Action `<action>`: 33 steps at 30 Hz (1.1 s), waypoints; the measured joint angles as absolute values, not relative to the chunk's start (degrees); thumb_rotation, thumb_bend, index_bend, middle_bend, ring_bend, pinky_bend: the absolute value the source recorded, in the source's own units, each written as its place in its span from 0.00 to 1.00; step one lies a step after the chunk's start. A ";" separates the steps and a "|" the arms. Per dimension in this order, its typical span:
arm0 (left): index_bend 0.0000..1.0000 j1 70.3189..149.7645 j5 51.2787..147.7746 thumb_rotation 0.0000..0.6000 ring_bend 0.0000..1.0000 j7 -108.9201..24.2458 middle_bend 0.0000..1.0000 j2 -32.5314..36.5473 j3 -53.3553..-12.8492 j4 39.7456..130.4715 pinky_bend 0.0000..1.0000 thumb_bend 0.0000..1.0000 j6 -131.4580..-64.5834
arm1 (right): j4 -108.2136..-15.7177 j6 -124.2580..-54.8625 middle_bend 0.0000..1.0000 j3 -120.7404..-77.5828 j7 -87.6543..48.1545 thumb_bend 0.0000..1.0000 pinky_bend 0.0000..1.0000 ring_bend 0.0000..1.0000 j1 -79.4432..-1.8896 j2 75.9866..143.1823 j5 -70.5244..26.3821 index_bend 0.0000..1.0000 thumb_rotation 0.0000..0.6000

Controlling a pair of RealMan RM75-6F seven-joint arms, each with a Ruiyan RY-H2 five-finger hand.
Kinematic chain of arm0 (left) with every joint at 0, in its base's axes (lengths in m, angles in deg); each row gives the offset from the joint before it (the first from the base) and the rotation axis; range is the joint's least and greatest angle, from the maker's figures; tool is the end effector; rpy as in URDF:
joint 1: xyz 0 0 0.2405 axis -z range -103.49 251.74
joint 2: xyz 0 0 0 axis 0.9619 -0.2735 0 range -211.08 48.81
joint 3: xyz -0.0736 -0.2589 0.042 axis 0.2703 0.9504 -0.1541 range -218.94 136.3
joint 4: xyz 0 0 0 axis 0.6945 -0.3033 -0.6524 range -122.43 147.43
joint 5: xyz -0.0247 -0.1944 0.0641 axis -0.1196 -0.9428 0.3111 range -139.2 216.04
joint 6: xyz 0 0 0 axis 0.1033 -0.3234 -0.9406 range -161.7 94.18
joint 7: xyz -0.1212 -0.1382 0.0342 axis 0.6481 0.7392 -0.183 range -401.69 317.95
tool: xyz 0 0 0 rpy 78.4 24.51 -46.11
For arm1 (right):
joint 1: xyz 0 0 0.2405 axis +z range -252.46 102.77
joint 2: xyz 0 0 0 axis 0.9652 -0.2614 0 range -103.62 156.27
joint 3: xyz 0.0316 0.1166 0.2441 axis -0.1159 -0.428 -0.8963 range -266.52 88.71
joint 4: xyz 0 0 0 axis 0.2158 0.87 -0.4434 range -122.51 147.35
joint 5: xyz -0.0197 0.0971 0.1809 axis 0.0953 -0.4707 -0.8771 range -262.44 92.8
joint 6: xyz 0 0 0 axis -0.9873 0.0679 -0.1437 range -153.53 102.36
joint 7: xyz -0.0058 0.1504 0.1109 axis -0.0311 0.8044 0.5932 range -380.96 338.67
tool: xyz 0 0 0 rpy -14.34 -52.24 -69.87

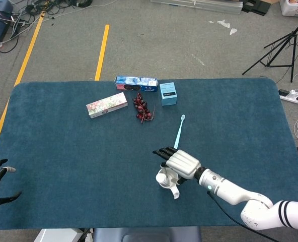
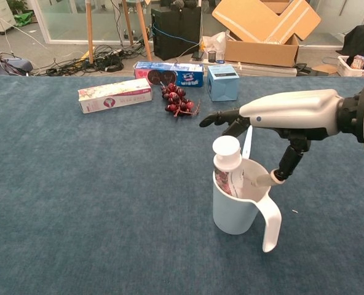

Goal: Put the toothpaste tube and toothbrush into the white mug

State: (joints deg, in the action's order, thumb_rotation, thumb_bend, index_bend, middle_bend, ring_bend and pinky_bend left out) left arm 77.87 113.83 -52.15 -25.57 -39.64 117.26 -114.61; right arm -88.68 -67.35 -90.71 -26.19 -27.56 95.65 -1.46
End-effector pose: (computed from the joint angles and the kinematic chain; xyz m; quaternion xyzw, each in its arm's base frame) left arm -0.3319 0.2077 0.1925 -0.5801 -0.4299 -0.2870 0.6295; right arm -0.1217 -0.3300 0.0020 0.8665 -0.3172 0.3025 0.2389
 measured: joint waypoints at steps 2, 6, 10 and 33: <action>0.33 77.90 113.78 1.00 0.10 -52.24 0.16 -25.57 -39.66 117.23 0.07 0.07 -114.52 | -88.79 -67.58 0.03 -90.69 -26.11 0.18 0.11 0.00 -27.67 95.29 -1.42 0.48 1.00; 0.33 77.93 113.65 1.00 0.10 -52.27 0.16 -25.54 -39.64 117.16 0.07 0.07 -114.43 | -89.20 -68.41 0.03 -90.76 -25.94 0.18 0.11 0.00 -28.06 94.04 -1.43 0.48 1.00; 0.33 78.00 113.41 1.00 0.10 -52.37 0.16 -25.46 -39.58 117.03 0.07 0.07 -114.29 | -89.59 -69.66 0.03 -91.05 -25.84 0.18 0.11 0.00 -28.68 92.13 -1.66 0.48 1.00; 0.33 78.28 112.17 1.00 0.10 -52.24 0.16 -25.32 -39.13 116.38 0.07 0.07 -113.80 | -68.16 -68.83 0.02 -93.95 -30.04 0.24 0.11 0.00 -27.39 101.26 -8.95 0.48 1.00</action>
State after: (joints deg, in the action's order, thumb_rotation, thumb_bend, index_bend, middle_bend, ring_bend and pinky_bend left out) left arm 78.28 112.17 -52.24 -25.32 -39.13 116.38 -113.80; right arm -68.16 -68.83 -93.95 -30.04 -27.39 101.26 -8.95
